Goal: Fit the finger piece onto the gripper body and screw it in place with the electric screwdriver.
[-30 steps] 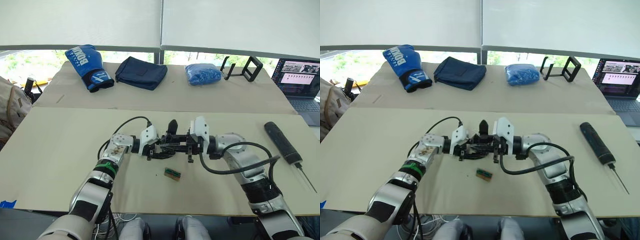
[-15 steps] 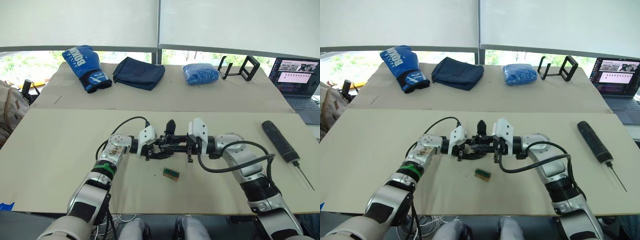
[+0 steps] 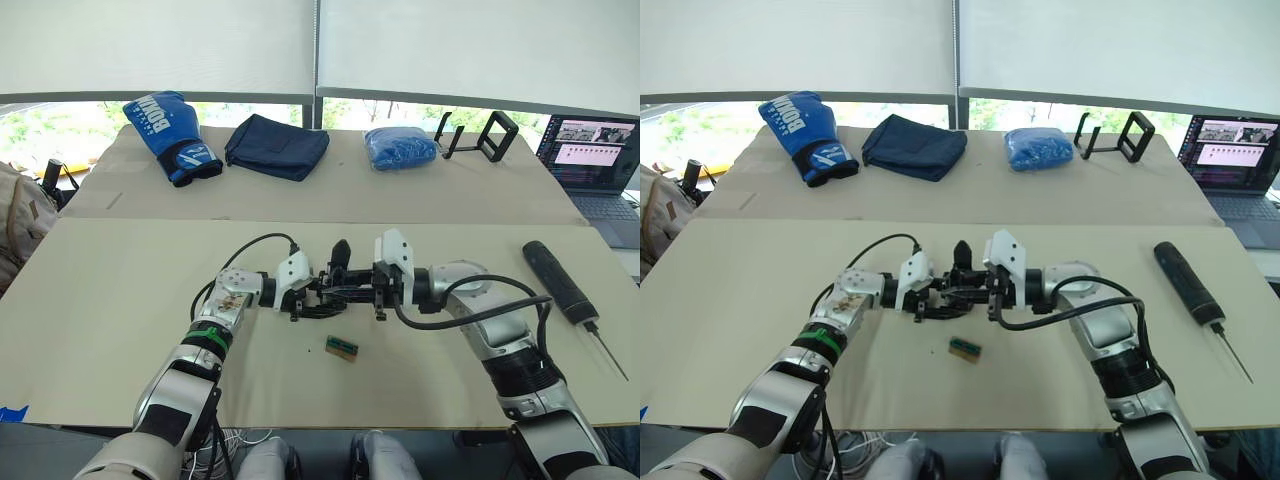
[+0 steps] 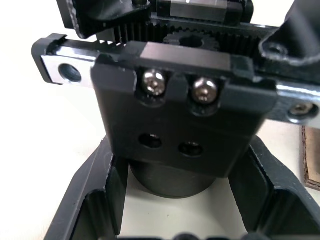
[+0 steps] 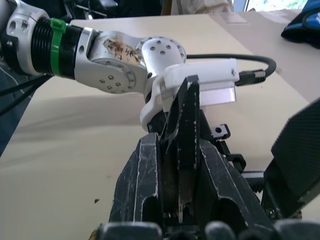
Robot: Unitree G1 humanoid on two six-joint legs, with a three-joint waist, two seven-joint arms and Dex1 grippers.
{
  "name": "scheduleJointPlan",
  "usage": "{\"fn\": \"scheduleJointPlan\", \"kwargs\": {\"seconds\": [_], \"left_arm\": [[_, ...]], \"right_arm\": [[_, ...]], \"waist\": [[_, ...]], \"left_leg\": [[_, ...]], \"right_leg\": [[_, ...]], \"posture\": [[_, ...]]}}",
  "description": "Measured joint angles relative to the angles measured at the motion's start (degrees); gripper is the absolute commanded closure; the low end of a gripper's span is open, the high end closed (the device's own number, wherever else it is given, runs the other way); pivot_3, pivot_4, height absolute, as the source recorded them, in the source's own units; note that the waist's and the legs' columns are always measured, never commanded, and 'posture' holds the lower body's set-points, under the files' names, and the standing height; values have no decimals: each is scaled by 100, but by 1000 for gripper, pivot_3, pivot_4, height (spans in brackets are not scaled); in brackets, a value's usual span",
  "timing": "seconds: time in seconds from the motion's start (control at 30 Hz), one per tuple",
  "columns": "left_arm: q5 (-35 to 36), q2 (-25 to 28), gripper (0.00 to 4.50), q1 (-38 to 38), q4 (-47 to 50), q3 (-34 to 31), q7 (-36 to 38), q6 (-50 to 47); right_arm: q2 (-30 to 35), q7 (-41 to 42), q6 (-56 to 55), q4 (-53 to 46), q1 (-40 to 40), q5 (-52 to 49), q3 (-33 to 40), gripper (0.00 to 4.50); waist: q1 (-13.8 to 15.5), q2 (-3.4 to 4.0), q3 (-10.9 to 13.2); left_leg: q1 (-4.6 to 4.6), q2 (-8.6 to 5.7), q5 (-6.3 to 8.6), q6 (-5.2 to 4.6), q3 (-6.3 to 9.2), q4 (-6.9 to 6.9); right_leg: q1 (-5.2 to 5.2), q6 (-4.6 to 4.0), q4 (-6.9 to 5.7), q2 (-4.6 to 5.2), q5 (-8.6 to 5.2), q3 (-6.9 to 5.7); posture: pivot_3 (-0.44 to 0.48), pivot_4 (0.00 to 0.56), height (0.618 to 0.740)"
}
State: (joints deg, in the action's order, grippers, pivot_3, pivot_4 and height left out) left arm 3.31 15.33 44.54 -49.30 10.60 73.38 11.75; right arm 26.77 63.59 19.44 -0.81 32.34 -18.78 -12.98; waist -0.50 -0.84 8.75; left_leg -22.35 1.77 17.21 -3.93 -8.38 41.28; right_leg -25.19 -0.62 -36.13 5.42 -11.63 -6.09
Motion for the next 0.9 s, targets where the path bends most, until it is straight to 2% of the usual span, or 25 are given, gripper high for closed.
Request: {"fn": "scheduleJointPlan", "kwargs": {"seconds": [0.47,0.9], "left_arm": [[4,44,2202,-73,117,16,-31,-77],[14,92,2202,-191,276,-6,-78,-198]], "right_arm": [[65,-134,492,-22,280,75,-188,4083],[50,-167,439,93,382,86,-321,4083]], "waist": [[-20,2,-3],[-45,4,-21]], "left_leg": [[8,1,0,0,0,-1],[26,6,-1,3,0,-3]], "right_leg": [[5,0,-3,2,0,1],[15,-2,-10,4,1,8]], "posture": [[0,150,740],[0,150,740]]}}
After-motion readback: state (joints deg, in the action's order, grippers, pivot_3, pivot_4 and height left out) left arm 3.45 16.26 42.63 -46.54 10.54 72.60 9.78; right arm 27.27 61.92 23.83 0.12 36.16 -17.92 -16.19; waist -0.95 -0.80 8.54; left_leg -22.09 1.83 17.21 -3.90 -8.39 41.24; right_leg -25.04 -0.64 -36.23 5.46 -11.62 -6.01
